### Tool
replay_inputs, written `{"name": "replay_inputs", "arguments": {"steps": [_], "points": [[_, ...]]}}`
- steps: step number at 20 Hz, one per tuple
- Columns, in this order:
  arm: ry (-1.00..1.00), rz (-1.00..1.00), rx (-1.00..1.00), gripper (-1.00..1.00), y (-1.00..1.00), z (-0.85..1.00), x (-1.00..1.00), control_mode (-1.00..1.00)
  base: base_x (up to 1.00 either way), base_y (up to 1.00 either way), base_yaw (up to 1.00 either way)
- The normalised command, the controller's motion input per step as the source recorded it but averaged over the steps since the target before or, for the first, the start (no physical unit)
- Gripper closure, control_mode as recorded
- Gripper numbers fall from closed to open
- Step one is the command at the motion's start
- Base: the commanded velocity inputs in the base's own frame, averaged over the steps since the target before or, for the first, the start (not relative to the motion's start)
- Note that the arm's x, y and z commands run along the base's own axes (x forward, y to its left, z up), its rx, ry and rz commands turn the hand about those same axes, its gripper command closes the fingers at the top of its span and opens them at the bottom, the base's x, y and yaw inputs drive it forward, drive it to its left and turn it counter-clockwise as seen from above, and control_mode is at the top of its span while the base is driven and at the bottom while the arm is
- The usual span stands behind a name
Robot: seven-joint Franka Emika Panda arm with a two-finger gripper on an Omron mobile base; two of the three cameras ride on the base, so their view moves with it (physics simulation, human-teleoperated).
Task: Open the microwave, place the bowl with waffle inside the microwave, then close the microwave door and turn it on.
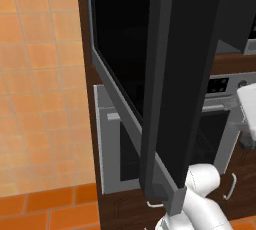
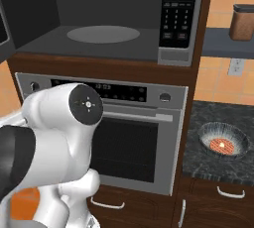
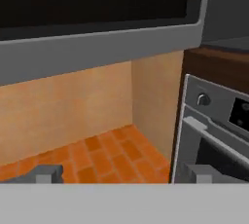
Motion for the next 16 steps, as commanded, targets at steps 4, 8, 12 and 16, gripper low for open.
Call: {"name": "replay_inputs", "arguments": {"steps": [4, 8, 12, 16], "points": [[0.48, -0.6, -0.18, -1.0, -0.9, 0.0, 0.17, -1.0, 0.0, 0.0, 0.0], [0.29, -0.42, -0.15, -1.0, -1.0, -0.23, 0.48, -1.0, 0.0, 0.0, 0.0], [0.05, -0.34, -0.06, -1.0, -1.0, -0.39, 0.6, -1.0, 0.0, 0.0, 0.0], [0.1, -0.63, 0.03, -1.0, -1.0, -0.39, 0.02, -1.0, 0.0, 0.0, 0.0]]}}
